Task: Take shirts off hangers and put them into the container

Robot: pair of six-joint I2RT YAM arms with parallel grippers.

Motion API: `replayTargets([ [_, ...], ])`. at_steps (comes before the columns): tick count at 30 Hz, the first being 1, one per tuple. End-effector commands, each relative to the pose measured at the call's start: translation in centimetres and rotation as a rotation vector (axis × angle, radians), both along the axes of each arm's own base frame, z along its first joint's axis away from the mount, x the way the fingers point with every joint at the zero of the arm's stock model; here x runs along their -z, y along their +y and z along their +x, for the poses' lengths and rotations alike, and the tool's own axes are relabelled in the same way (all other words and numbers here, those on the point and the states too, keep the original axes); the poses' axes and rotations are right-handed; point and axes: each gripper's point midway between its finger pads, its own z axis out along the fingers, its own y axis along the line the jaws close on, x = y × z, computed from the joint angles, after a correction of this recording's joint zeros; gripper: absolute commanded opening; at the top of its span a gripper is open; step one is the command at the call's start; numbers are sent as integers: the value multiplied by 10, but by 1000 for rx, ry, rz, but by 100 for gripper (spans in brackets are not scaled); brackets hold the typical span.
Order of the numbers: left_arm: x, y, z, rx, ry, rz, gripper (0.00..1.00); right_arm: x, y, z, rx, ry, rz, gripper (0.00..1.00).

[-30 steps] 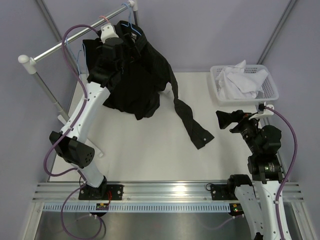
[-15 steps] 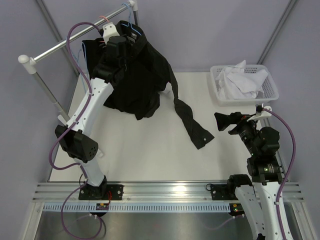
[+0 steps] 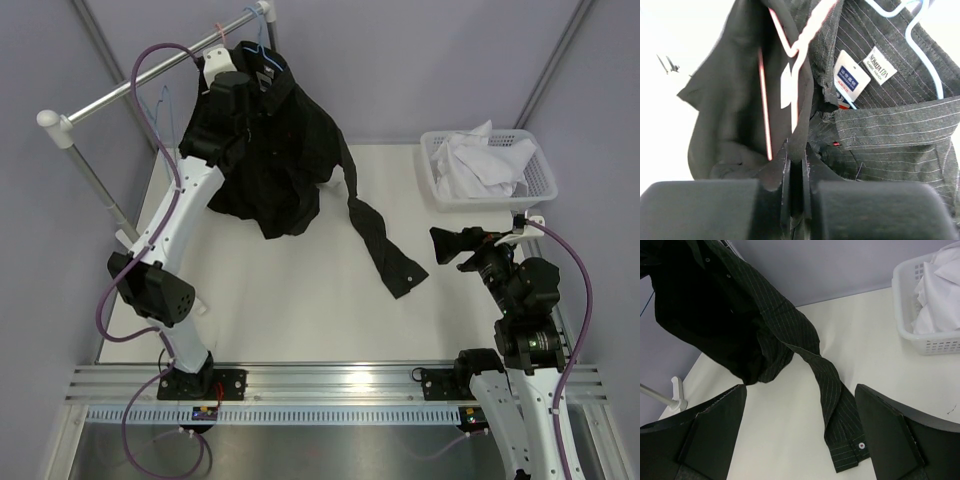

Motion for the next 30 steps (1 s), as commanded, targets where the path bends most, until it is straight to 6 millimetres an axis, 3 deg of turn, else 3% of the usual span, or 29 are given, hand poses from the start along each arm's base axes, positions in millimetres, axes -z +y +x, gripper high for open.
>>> replayTargets([
  [1, -65, 17, -24, -37, -158, -39, 0, -5, -1, -3, 10, -22, -18, 100],
  [9, -96, 26, -51, -18, -213, -32, 0, -5, -2, -3, 14, -26, -15, 99],
  [14, -99, 26, -68, 12, -213, -48, 0, -5, -3, -3, 19, -26, -16, 100],
  [15, -87, 24, -71, 23, -184, -51, 0, -4, -3, -3, 19, -25, -18, 100],
  [17, -84, 20, -83, 61, -173, -63, 0, -5, -3, -3, 20, -27, -19, 99],
  [18, -67, 18, -85, 73, -133, -58, 0, -5, -3, -3, 19, -28, -19, 99],
  [19, -70, 14, -96, 106, -140, -67, 0, -5, -3, -3, 19, -27, -19, 99],
  [25, -28, 0, -130, 241, 0, -47, 0, -5, -4, -3, 25, -26, -22, 100],
  [30, -22, -15, -170, 429, 51, -29, 0, -6, -5, -2, 30, -30, -29, 99],
])
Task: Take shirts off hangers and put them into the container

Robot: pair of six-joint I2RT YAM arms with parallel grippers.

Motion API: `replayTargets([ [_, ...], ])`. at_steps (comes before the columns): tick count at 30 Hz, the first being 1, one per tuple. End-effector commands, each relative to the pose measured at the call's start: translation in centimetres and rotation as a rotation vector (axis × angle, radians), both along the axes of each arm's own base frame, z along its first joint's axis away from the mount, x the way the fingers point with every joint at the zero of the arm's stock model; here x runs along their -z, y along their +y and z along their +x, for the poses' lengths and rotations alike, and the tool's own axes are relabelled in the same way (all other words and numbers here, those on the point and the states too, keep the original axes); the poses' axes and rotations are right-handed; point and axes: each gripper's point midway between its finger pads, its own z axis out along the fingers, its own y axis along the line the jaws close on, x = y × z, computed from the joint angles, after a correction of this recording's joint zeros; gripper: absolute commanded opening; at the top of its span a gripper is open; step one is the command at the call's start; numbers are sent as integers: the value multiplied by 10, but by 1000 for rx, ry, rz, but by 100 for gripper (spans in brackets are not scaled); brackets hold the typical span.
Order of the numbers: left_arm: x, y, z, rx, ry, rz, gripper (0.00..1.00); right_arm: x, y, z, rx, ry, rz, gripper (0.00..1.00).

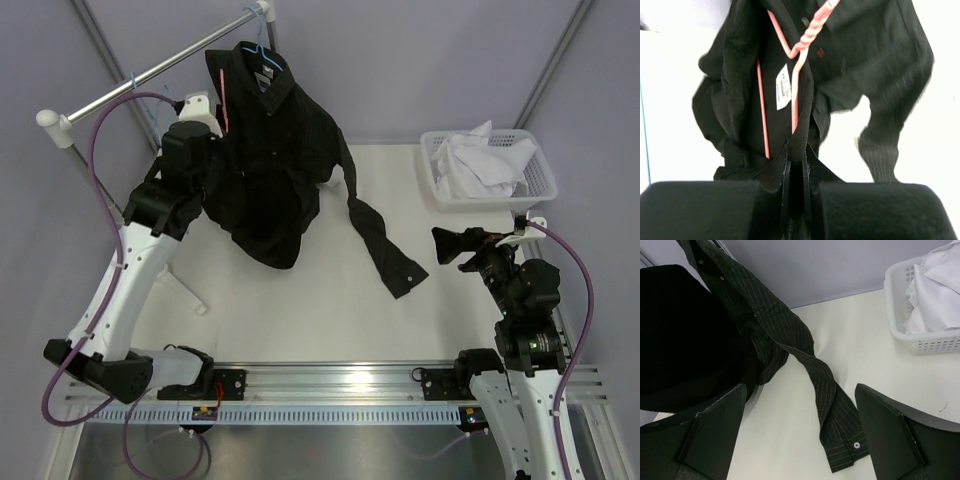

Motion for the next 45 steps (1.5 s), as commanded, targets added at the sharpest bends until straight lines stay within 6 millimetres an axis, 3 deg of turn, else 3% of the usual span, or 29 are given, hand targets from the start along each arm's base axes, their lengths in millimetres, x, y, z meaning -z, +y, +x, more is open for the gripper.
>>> replayTargets([
  [1, -28, -25, -37, 225, -49, -42, 0, -7, 0, -2, -1, -28, -19, 100],
  [8, -64, -68, -97, 602, -88, -112, 0, -8, 1, -2, -8, -26, -34, 99],
  [10, -85, -79, -116, 706, -125, -151, 0, -10, 0, -2, -6, -29, -38, 99],
  [15, -132, -90, -158, 875, -229, -206, 0, -11, 4, -2, -26, -36, -41, 100],
  [18, -137, -93, -172, 940, -242, -213, 0, -12, 9, -3, -57, -52, -44, 99],
  [21, -120, -98, -169, 972, -205, -200, 0, -15, 14, -5, -91, -61, -46, 99],
  [27, -22, -134, -148, 1036, 35, -130, 0, -20, 30, -5, -190, -76, -55, 100],
  [30, 14, -153, -142, 1072, 107, -68, 0, -26, 41, -3, -262, -91, -51, 99],
  [34, 38, -168, -127, 1086, 160, -77, 0, -32, 52, 0, -326, -97, -51, 99],
  [39, 65, -179, -126, 1110, 242, -126, 0, -39, 68, 14, -376, -98, -82, 99],
  [45, 80, -174, -123, 1087, 237, -91, 0, -48, 113, 37, -453, -89, -137, 98],
])
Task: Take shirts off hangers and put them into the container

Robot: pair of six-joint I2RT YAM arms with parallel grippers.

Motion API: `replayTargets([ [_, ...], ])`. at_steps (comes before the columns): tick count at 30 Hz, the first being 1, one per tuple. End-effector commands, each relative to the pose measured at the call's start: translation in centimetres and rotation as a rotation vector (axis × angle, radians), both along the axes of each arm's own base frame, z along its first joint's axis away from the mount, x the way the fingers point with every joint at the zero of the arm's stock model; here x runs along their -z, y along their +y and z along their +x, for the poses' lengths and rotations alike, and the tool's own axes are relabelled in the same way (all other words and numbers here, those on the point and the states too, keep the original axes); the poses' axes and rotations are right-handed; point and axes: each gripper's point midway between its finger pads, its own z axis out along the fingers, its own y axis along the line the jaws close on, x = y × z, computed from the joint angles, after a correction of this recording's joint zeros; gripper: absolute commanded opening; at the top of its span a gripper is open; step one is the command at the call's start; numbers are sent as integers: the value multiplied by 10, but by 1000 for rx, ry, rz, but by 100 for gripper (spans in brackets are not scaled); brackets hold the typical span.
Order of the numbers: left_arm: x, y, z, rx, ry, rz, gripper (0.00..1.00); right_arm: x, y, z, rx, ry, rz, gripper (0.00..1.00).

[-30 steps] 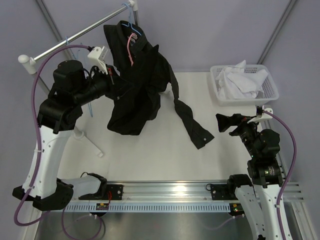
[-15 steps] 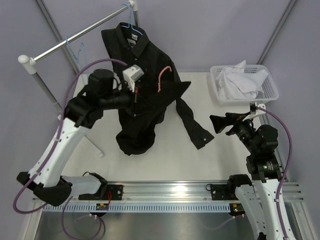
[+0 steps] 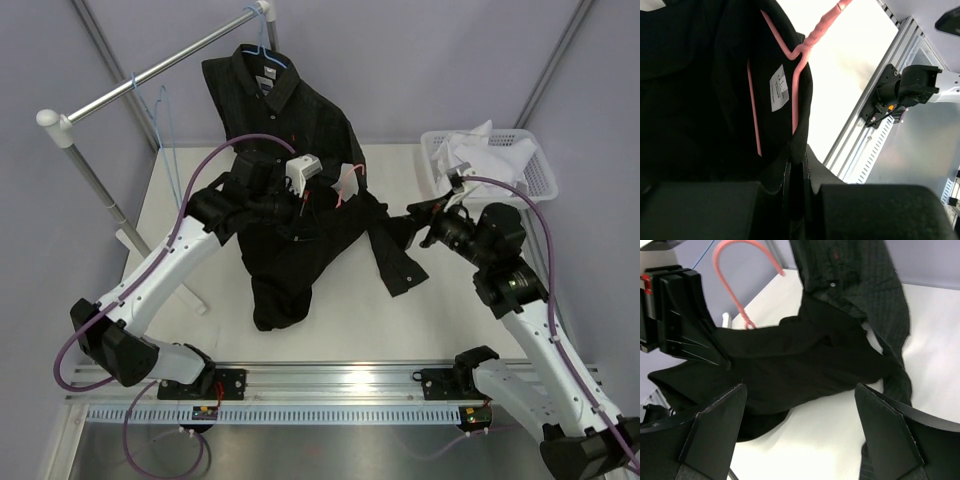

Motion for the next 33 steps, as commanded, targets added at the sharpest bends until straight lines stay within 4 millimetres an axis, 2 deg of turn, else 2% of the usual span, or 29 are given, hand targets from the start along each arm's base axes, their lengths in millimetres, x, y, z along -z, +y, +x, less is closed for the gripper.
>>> replayTargets([
  [1, -17, -3, 1, 21, -92, -59, 0, -41, 17, 14, -9, -139, -23, 99],
  [3, -12, 0, 3, 6, -97, -44, 0, -39, 37, 20, -33, -128, -39, 98],
  [7, -6, 6, 10, -37, -122, -6, 0, -53, 66, 26, -89, -137, -29, 95],
  [12, -9, 9, 7, -32, -134, -11, 0, -41, 99, 35, -132, -115, -62, 88],
  [16, -9, 7, 4, -16, -124, -22, 0, -36, 112, 43, -135, -103, -73, 79],
  [18, -9, 6, 3, -12, -118, -25, 0, -31, 117, 45, -144, -94, -82, 70],
  [23, -10, 4, 0, 3, -111, -36, 0, -31, 129, 47, -156, -90, -83, 58],
  [24, -10, 5, 2, -4, -113, -34, 0, -38, 131, 49, -154, -115, -67, 55],
  [30, -9, 4, 1, -3, -97, -37, 0, -34, 143, 54, -162, -105, -61, 45],
  [31, -9, 4, 1, -4, -98, -36, 0, -33, 144, 55, -162, -102, -59, 41],
  [33, -9, 4, 1, -5, -100, -35, 0, -31, 145, 57, -159, -97, -59, 38],
])
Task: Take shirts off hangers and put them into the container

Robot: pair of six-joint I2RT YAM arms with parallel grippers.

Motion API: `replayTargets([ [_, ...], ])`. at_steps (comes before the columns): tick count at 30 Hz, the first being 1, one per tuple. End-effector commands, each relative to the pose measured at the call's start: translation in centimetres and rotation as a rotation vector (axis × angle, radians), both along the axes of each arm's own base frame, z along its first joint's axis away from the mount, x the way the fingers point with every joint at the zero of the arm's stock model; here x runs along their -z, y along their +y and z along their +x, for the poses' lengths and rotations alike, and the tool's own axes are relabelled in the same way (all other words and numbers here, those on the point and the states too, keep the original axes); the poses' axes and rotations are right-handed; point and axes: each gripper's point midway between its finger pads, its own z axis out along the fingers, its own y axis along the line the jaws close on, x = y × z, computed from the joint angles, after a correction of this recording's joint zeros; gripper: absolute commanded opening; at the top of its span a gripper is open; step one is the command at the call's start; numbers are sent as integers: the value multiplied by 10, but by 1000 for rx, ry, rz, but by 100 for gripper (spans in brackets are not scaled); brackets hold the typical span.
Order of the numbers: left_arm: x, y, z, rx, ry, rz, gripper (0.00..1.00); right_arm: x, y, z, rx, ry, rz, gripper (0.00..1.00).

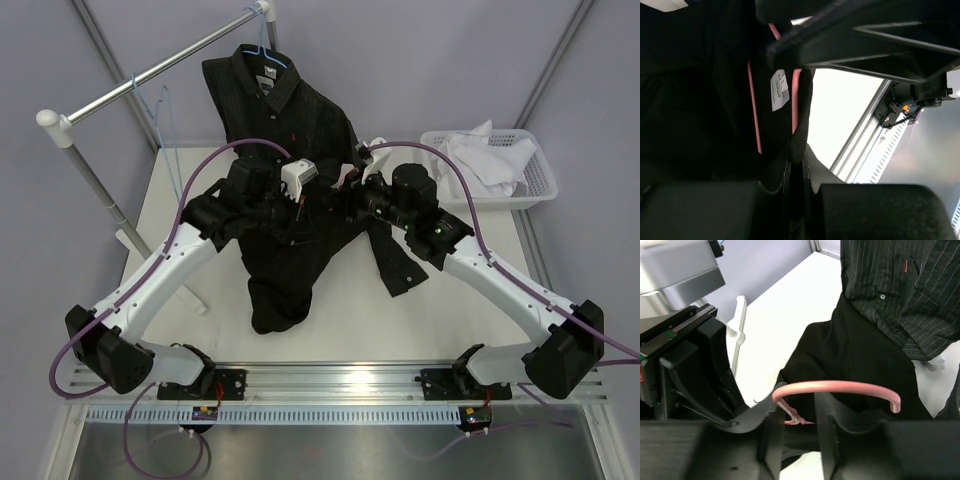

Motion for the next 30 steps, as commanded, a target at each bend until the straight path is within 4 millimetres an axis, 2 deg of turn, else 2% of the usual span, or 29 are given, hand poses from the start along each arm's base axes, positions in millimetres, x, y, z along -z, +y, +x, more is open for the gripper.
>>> replayTargets([
  [1, -21, -5, 1, 24, -67, -64, 0, -29, 7, 7, 13, -72, 51, 35],
  [3, -22, -3, 2, 15, -73, -63, 0, -24, 7, 9, 24, -64, 43, 31],
  [6, -24, -1, 3, 9, -77, -66, 0, -20, 6, 10, 33, -59, 34, 20],
  [7, -26, 0, 4, 6, -82, -71, 0, -17, 5, 11, 39, -56, 28, 12],
  [11, -31, 6, 6, -8, -88, -81, 0, -17, -4, 13, 77, -68, 3, 0],
  [12, -31, 8, 8, -24, -97, -75, 3, -19, -7, 13, 87, -75, -4, 0],
  [13, -32, 9, 8, -32, -103, -75, 19, -24, -9, 13, 96, -95, -8, 0],
  [14, -37, 12, 8, -40, -118, -79, 28, -22, -17, 13, 124, -88, -36, 0],
  [16, -43, 17, 9, -62, -146, -79, 42, -29, -26, 14, 153, -120, -67, 0],
  [17, -50, 21, 7, -74, -171, -83, 53, -30, -35, 14, 187, -121, -90, 0],
  [19, -59, 27, 6, -95, -211, -85, 65, -39, -49, 16, 240, -152, -120, 0],
  [20, -67, 34, 4, -126, -248, -85, 74, -38, -54, 15, 256, -147, -141, 0],
  [23, -76, 49, 1, -180, -300, -79, 87, -46, -72, 14, 313, -183, -176, 0],
  [24, -86, 56, -7, -195, -333, -97, 88, -49, -77, 14, 331, -192, -183, 0],
  [25, -87, 60, -10, -208, -345, -99, 88, -52, -84, 13, 363, -198, -188, 0],
  [26, -81, 67, -9, -243, -349, -80, 89, -56, -87, 13, 372, -204, -187, 0],
  [28, -82, 79, -14, -288, -371, -80, 89, -64, -94, 12, 400, -223, -182, 0],
  [29, -69, 85, -11, -323, -356, -48, 89, -66, -96, 12, 411, -227, -181, 0],
  [30, -66, 88, -13, -348, -347, -50, 89, -72, -99, 12, 427, -233, -172, 0],
])
